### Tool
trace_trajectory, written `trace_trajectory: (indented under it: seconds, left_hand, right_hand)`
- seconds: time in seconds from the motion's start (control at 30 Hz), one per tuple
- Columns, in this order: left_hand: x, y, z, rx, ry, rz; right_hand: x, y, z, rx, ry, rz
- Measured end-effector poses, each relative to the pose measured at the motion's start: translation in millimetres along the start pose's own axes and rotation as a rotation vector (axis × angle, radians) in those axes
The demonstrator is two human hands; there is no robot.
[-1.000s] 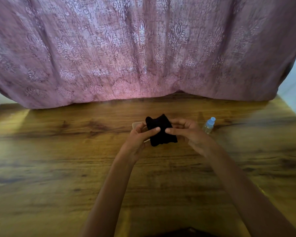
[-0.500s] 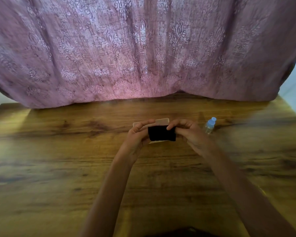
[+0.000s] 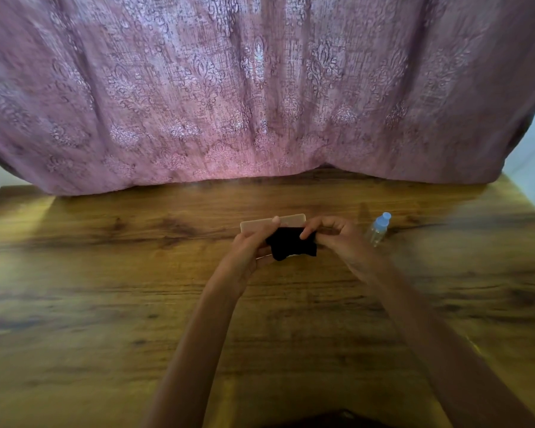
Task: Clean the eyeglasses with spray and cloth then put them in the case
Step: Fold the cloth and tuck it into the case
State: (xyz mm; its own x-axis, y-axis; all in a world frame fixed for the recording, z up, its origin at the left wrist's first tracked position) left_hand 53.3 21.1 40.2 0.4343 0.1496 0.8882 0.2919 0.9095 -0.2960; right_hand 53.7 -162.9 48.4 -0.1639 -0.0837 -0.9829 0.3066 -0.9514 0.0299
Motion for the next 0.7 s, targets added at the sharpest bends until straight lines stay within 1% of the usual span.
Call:
trace_trajectory:
  seconds: [0.2, 0.23, 0.33, 0.37, 0.43, 0.5, 0.6, 0.7]
  left_hand:
    - [0, 3, -4, 0.022, -0.069, -0.003]
    - [0, 3, -4, 0.025, -0.075, 0.004]
    - [0, 4, -4, 0.049, -0.089, 0.019]
    - [0, 5, -4, 0.060, -0.096, 0.028]
    - [0, 5, -4, 0.087, -0.103, 0.042]
    - [0, 5, -3, 0.103, -0.102, 0.024]
    - [1, 6, -2, 0.094, -0.086, 0.025]
    - [4, 1, 1, -0.002, -0.071, -0.042]
  right_hand:
    - [3, 1, -1, -0.024, -0.025, -0.007]
    - [5, 1, -2, -0.031, -0.034, -0.041]
    - [8, -1, -2, -0.067, -0.089, -0.251]
    - [10, 0, -3, -0.078, -0.104, -0.258]
    - [16, 1, -4, -0.090, -0.145, -0.193]
    - [20, 2, -6, -0.042, -0.164, -0.146]
    - [19, 4, -9, 0.058, -0.154, -0.217]
    - [12, 2, -8, 0.064, -0.098, -0.250]
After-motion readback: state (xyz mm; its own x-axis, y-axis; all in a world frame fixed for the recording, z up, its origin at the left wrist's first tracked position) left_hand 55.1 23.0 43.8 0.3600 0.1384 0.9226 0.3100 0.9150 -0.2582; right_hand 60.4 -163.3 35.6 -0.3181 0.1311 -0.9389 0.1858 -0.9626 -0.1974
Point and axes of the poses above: each hand's wrist, its own z-axis away from the middle knuckle, its own y-axis out of the back of the hand, x = y × z, the point moved 3 cm from there along -z, towards the middle knuckle, and after that the axes turned 9 degrees about -x, right-handed, at the moved point
